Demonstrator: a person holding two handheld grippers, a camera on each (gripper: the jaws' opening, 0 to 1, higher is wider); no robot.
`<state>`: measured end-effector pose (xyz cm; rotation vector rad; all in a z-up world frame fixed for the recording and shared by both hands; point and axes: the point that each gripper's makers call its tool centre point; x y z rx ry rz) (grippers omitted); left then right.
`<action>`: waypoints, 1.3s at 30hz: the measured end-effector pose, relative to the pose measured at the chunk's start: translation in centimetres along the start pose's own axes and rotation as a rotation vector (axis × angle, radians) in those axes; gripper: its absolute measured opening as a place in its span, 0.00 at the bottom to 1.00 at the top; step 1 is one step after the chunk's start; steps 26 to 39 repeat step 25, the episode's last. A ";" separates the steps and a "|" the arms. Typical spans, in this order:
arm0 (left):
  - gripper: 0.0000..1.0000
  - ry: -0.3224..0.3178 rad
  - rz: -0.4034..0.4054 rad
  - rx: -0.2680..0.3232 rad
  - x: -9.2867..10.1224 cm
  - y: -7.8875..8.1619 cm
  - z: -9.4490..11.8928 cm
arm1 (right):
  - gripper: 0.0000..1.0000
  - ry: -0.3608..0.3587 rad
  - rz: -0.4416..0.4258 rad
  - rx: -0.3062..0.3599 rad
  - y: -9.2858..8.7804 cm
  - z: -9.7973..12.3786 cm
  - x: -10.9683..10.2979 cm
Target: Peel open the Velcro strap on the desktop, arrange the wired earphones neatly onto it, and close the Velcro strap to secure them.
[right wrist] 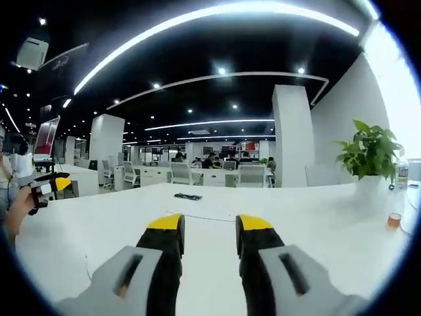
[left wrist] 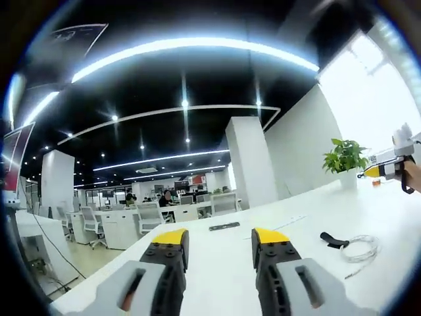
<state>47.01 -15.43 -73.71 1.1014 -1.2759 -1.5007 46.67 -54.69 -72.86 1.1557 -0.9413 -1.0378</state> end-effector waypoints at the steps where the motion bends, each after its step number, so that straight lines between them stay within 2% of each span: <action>1: 0.42 -0.004 0.002 -0.005 0.1 -0.1 -0.1 | 0.33 0.000 0.003 -0.002 0.0 0.0 0.0; 17: 0.42 -0.033 -0.011 -0.044 1.1 -1.1 -0.5 | 0.32 0.026 -0.037 -0.018 -0.8 -0.2 -0.1; 39: 0.42 -0.036 -0.011 -0.043 1.0 -1.1 -0.4 | 0.32 0.024 -0.048 -0.024 -1.0 -0.3 0.0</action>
Point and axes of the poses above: the point that each gripper's makers call its tool centre point, and the gripper's own axes: z roughly backward along the fingers, x roughly to its right, y roughly out of its top, and after that the axes turned 13 degrees about -x, right-handed
